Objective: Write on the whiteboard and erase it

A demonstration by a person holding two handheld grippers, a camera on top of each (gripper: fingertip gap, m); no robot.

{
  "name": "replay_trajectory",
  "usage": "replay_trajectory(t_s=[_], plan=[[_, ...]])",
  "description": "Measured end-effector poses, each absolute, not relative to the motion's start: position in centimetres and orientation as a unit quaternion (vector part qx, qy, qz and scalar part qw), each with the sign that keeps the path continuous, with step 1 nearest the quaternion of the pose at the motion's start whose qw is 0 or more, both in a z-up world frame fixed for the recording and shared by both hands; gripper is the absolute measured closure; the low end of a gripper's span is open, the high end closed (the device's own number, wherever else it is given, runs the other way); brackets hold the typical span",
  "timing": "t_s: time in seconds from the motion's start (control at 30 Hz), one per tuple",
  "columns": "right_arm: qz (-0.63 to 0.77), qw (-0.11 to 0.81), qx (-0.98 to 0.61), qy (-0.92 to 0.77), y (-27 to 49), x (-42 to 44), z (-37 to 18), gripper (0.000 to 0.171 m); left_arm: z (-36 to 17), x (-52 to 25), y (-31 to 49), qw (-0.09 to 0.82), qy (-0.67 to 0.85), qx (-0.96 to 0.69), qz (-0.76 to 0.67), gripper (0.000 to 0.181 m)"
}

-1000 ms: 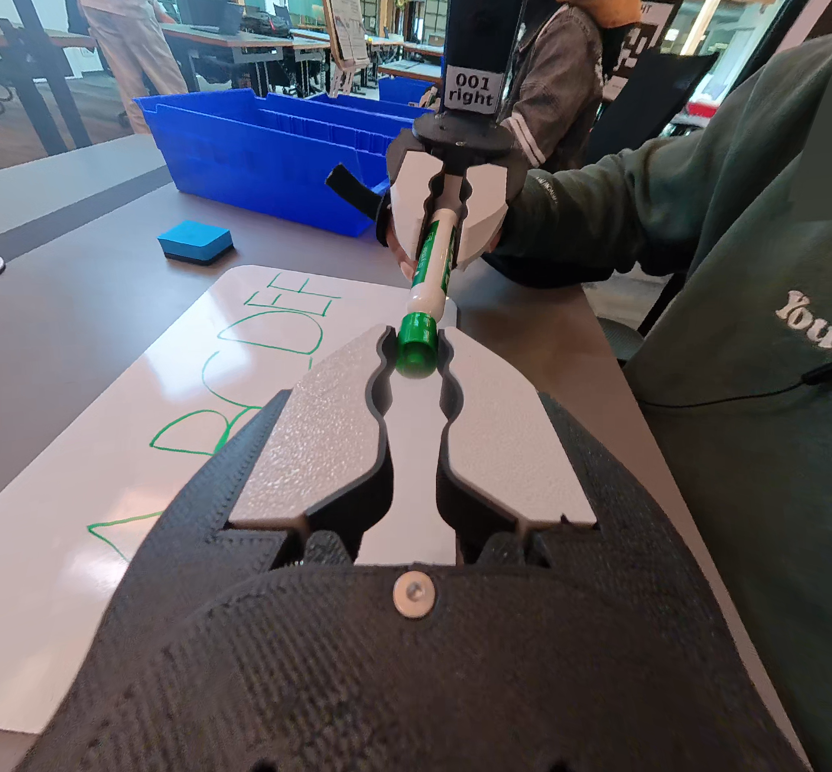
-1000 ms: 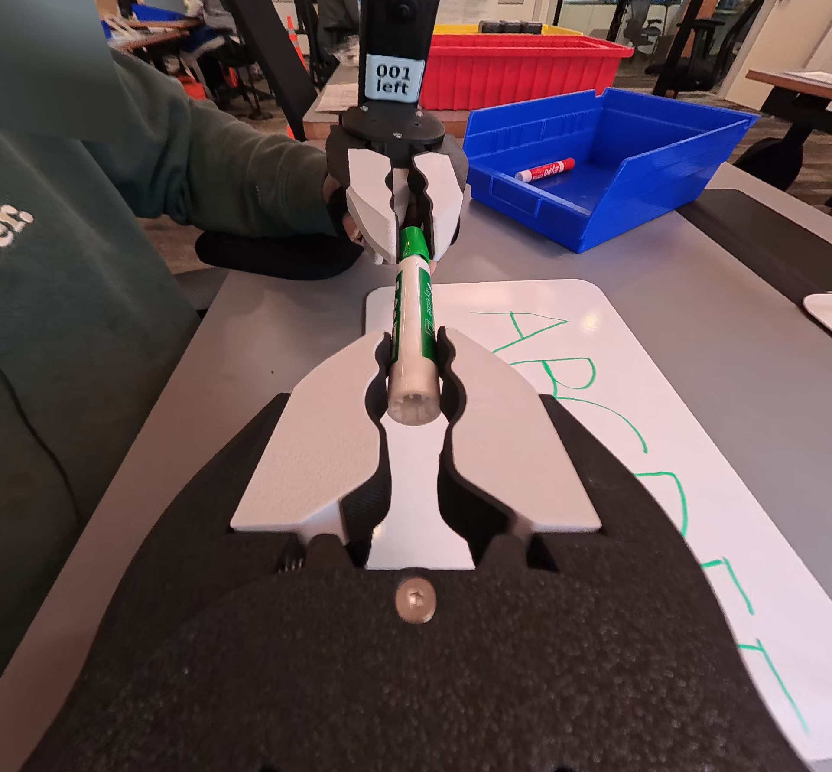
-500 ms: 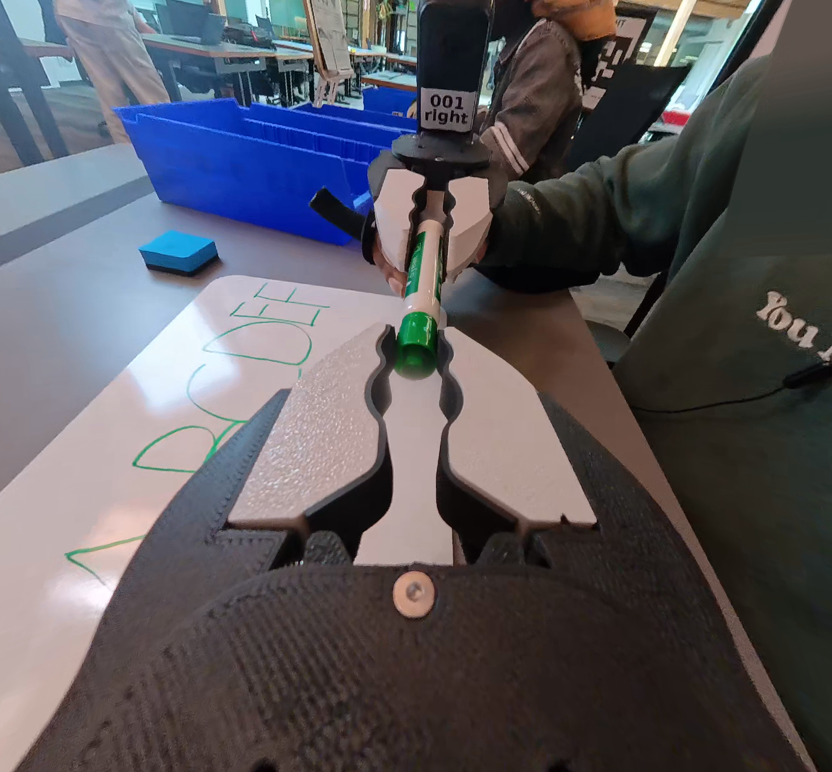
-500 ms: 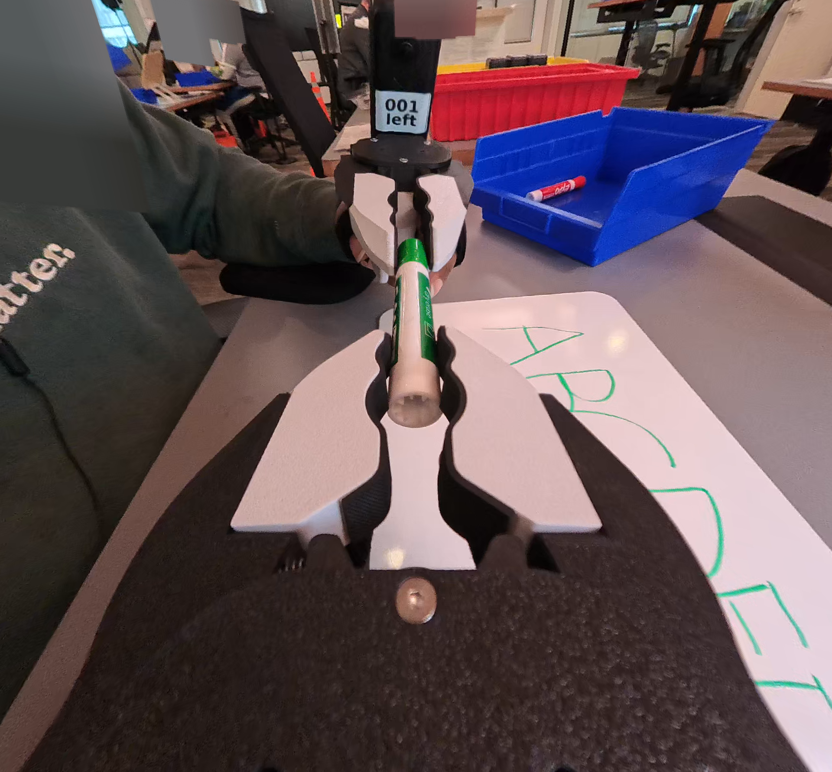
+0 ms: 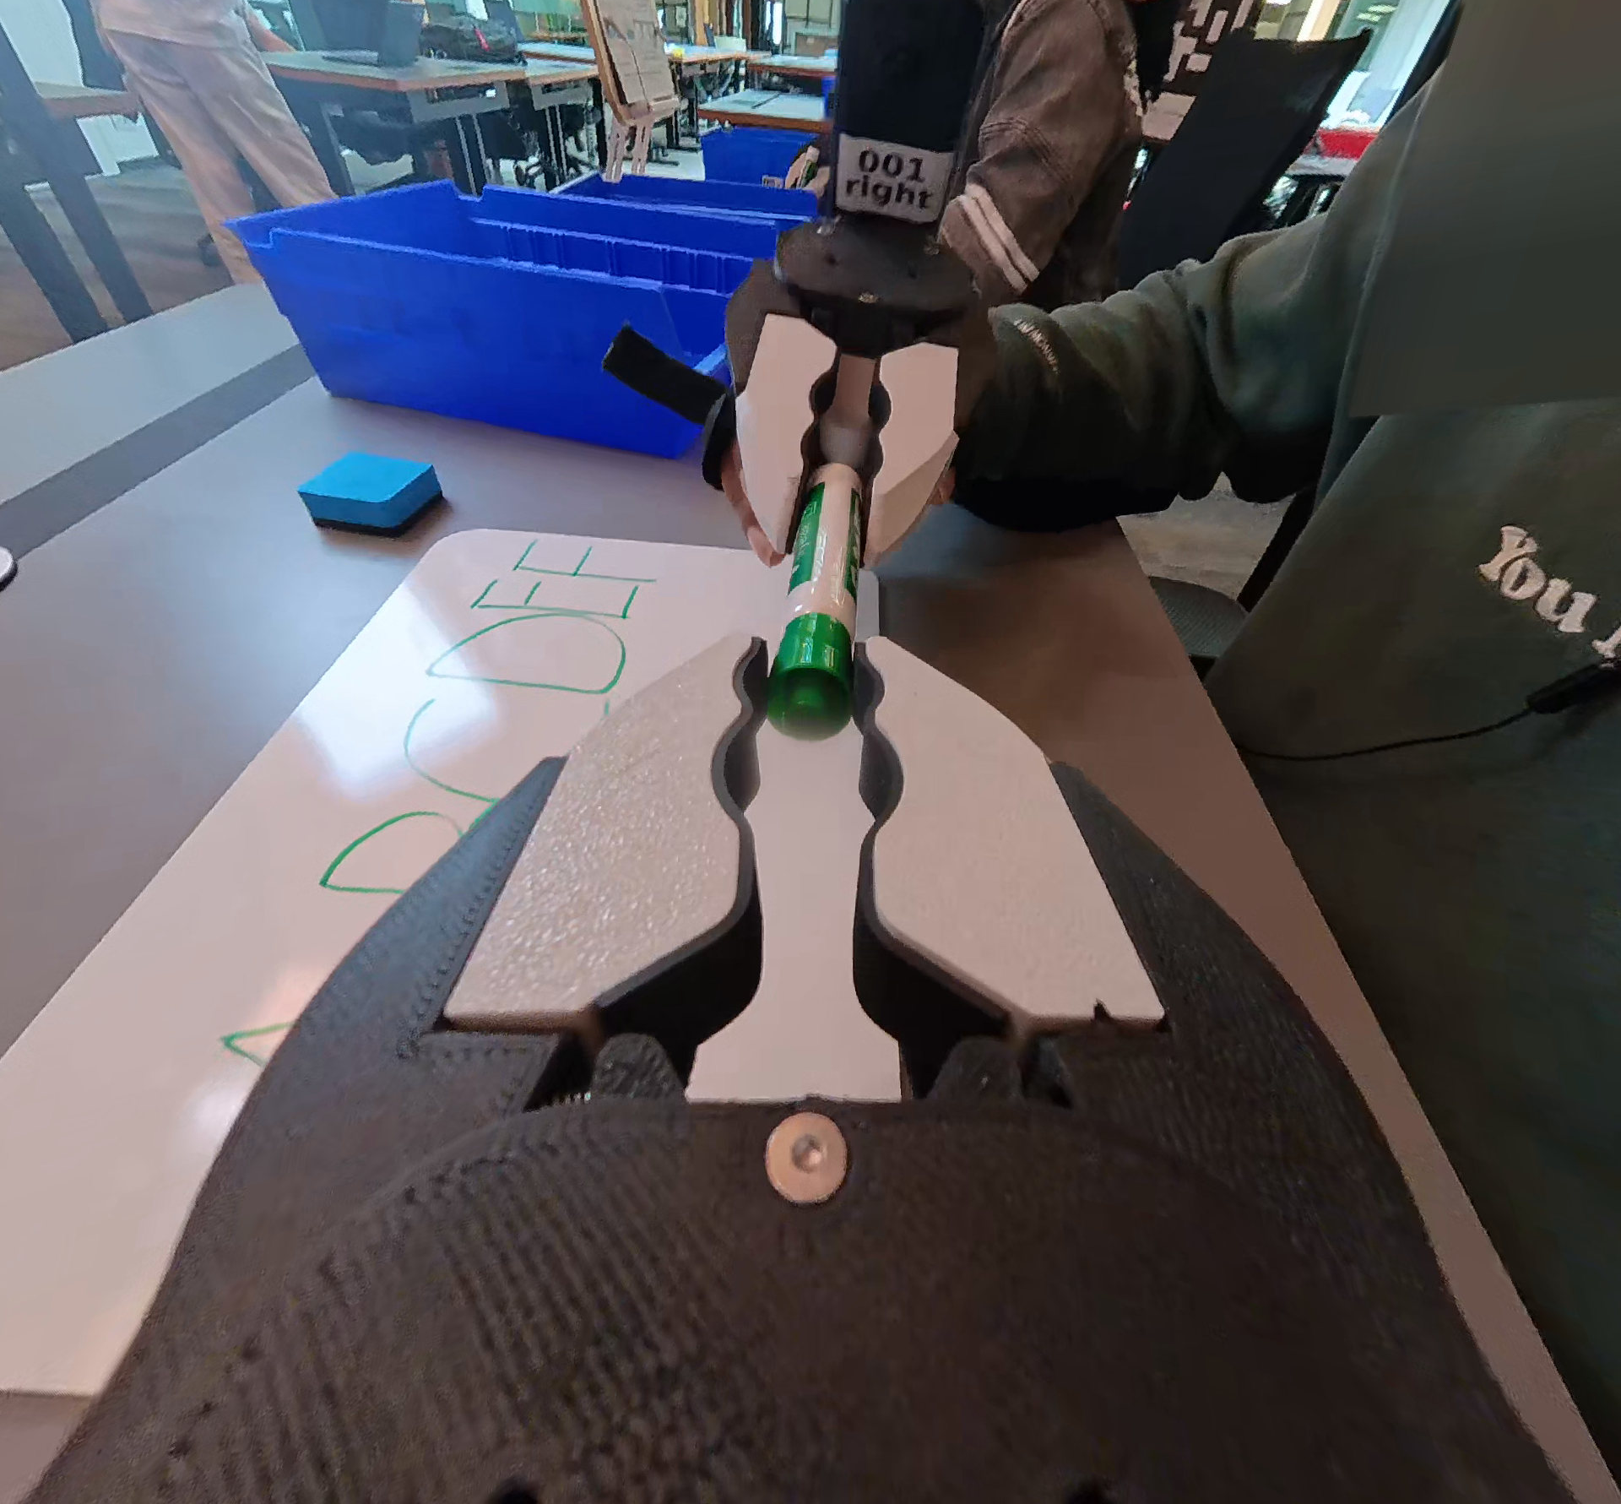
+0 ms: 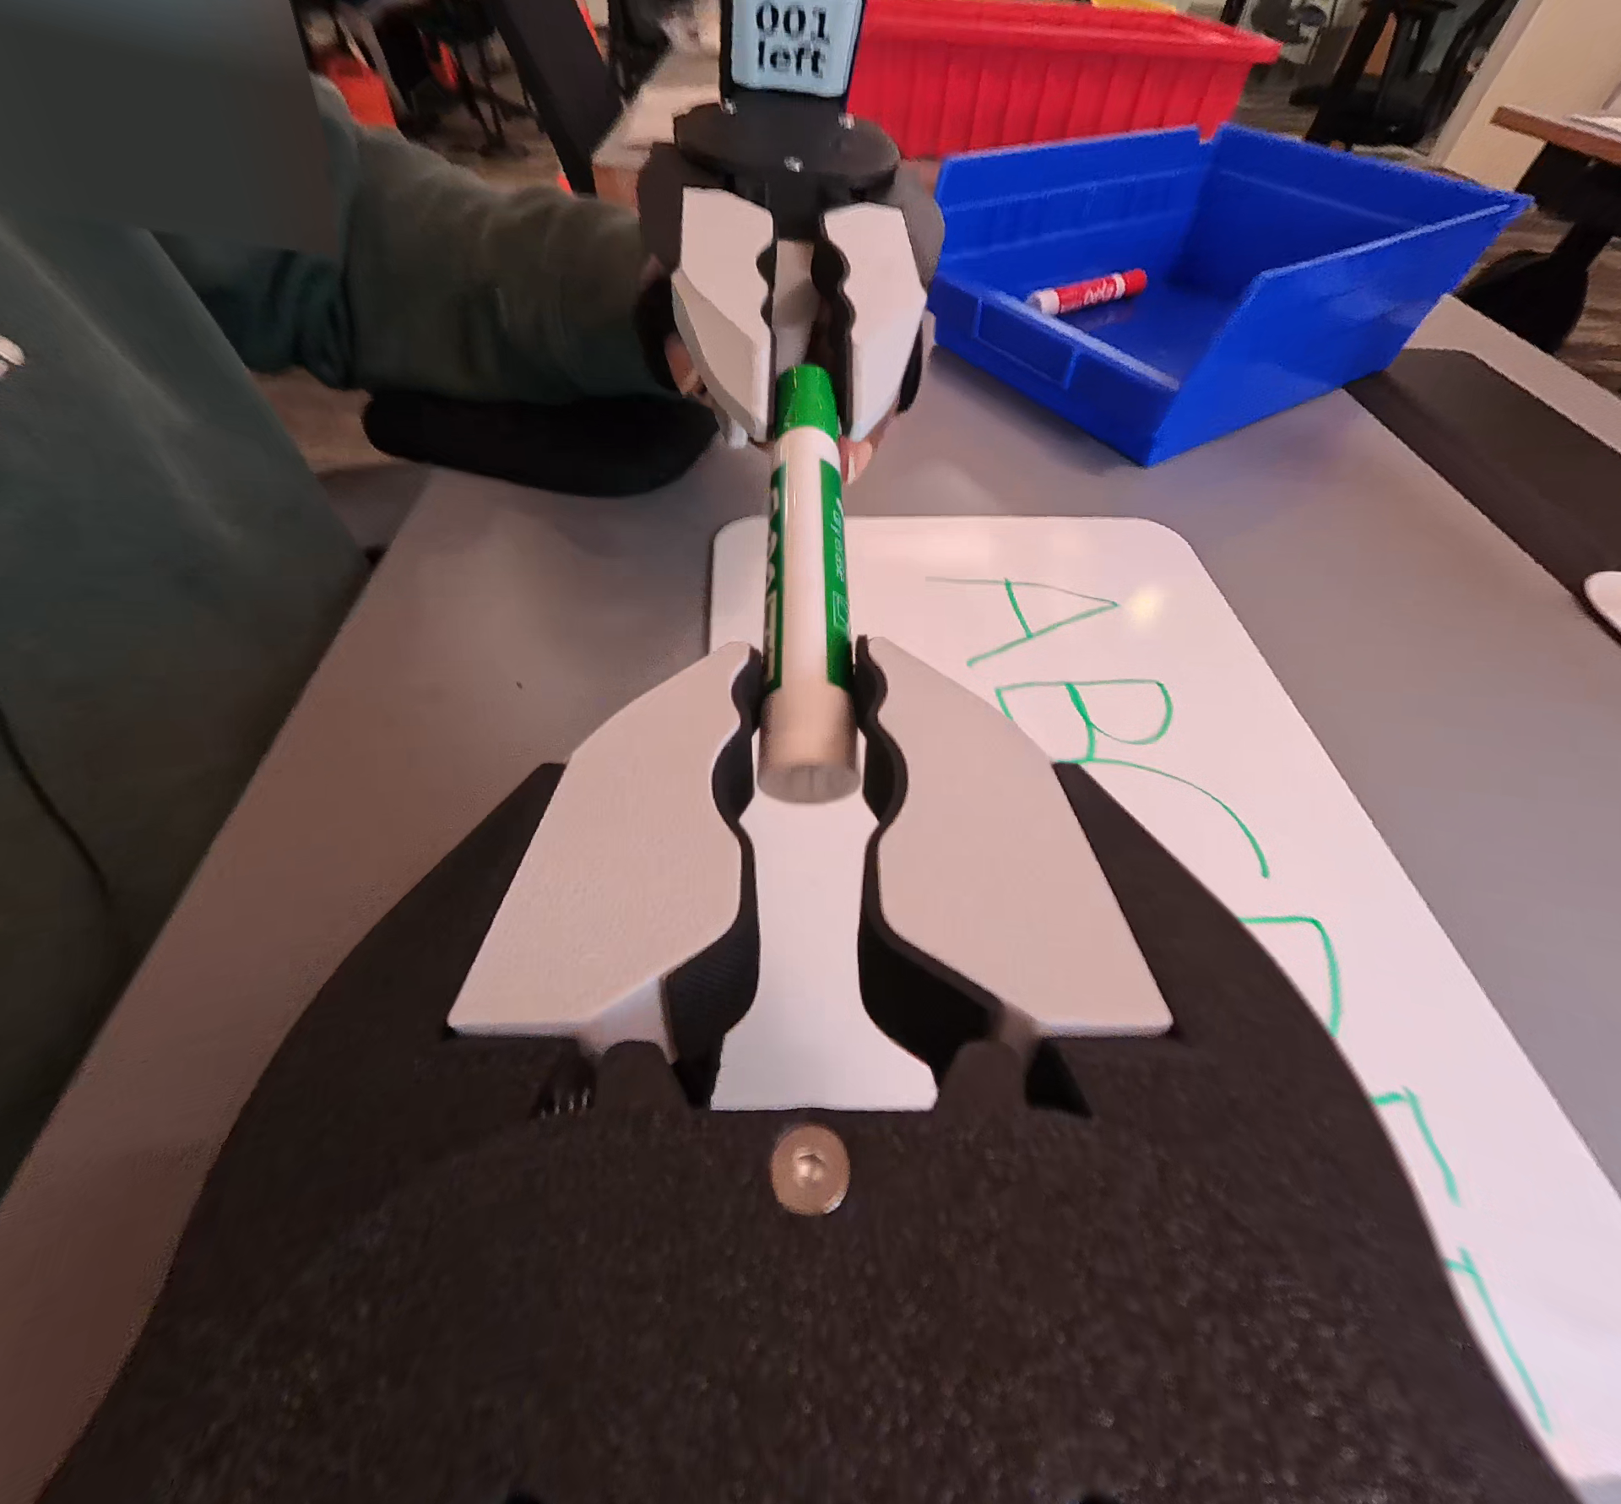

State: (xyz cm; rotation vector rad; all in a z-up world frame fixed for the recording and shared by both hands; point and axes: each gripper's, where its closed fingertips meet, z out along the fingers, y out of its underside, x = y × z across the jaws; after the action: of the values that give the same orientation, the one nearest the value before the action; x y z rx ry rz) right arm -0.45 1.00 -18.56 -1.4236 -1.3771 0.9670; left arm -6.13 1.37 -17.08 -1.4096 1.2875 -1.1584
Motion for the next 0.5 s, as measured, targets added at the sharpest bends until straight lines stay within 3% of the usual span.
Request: replay_trajectory(t_s=[0.33, 0.5], plan=[[0.171, 0.454, -0.590, -0.646, 2.2, 0.5, -20.5, 0.142, -19.1, -6.4, 2.7, 0.429, 0.543, -0.620, -0.370, 0.162], [0.140, 0.428, -0.602, -0.660, 2.2, -0.9, -21.0, 0.137, -19.4, -5.2, 2.0, 0.423, 0.561, -0.616, -0.355, 0.162]])
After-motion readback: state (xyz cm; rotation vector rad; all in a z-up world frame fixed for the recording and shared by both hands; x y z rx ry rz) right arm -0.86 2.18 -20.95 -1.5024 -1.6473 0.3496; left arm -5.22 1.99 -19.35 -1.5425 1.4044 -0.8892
